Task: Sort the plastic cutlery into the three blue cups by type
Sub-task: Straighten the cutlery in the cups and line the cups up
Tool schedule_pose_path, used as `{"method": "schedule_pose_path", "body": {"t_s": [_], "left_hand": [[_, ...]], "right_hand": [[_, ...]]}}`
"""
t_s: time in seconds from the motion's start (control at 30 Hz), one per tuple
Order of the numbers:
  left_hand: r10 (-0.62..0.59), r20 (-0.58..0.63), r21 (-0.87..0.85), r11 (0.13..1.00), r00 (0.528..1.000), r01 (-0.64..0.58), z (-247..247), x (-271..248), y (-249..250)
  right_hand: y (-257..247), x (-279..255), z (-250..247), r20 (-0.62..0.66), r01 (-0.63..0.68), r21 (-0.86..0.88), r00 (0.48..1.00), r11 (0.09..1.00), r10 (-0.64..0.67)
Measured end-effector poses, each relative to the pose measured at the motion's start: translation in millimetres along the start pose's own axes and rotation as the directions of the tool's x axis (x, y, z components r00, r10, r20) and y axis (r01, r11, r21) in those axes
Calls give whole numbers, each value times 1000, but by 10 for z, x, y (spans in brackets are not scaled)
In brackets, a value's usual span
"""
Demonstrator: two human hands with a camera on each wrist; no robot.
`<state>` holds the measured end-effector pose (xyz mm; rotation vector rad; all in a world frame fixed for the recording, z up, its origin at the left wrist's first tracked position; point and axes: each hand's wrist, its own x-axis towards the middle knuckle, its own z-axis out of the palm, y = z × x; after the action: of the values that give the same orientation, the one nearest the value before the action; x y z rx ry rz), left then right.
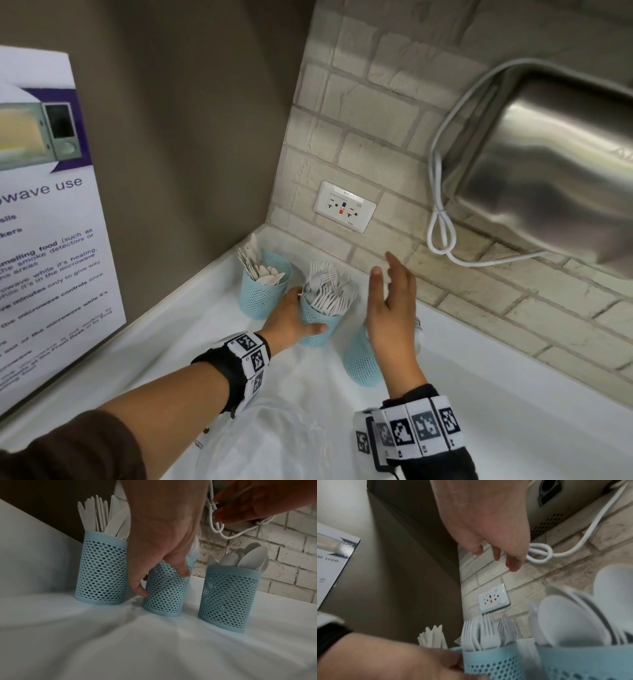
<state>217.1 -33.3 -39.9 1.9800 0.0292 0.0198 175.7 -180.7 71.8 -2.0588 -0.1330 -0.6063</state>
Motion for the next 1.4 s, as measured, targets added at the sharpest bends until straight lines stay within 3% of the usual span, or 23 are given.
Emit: {"method": "schedule_pose_path", "body": {"t_s": [0.23, 0.37, 0.43, 0.57, 0.67, 0.87, 1.03, 1.2, 1.3, 1.4], "left_hand": [[-109, 66, 224, 970, 992, 91, 14, -113, -78], [-120, 270, 241, 969, 955, 54, 88, -254, 66], [-80, 334, 221, 975, 939, 4, 184, -305, 199], [71, 429, 119, 984, 900, -135, 416, -341, 453], [166, 435, 19, 981, 885, -194, 573, -327, 551], [215, 295, -131, 974, 931, -183, 766, -258, 561], [187, 259, -108, 981, 948, -164, 805, -210, 530], [176, 258, -70, 984, 950, -163, 806, -177, 497], [182, 254, -80, 983, 950, -167, 812, -174, 491], [191, 255, -75, 981, 948, -177, 815, -173, 480]], "right_hand": [[64, 83, -611, -162, -121, 100, 977, 988, 136], [271, -49, -774, 2, -310, 65, 951, 949, 311], [362, -135, -768, 116, -333, -24, 936, 943, 333], [586, -234, -626, 282, -228, -217, 916, 949, 285], [744, -276, -508, 326, -130, -272, 920, 954, 218], [801, -185, -465, 154, -77, -204, 982, 976, 110], [700, -84, -531, 172, -100, -117, 978, 988, 119], [540, -73, -746, 2, -42, -157, 999, 987, 43], [535, -132, -775, 225, 55, -365, 974, 929, 31], [624, -209, -706, 426, 177, -620, 894, 764, 138]]}}
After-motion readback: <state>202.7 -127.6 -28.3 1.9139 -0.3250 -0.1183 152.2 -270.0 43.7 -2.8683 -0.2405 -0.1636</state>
